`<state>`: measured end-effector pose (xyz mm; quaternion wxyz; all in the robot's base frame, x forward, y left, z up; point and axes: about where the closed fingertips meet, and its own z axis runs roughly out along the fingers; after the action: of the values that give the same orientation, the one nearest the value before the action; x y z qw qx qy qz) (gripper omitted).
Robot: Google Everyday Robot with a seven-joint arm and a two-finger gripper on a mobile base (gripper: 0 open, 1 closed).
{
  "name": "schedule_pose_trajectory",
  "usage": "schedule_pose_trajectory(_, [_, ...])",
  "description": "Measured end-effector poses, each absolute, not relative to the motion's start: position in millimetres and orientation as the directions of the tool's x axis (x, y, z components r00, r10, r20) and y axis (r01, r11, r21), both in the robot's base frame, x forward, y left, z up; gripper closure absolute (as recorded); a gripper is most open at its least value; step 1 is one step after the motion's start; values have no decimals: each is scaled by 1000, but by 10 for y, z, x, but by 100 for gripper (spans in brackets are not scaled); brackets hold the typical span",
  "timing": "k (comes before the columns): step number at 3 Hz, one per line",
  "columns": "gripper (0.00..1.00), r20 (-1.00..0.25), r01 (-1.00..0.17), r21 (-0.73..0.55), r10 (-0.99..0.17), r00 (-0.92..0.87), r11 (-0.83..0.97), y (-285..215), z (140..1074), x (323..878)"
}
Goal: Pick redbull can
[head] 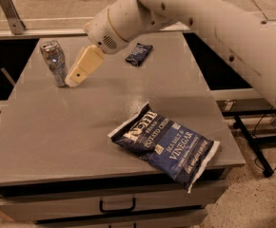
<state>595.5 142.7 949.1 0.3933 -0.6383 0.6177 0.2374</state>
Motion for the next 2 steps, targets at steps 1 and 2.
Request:
schedule_pose_trajectory(1, [0, -848, -982, -158, -524, 81, 104, 1901, 9377, 6081])
schedule_pose_trajectory(2, [0, -880, -981, -132, -473, 50, 142, 2247, 9261, 6243])
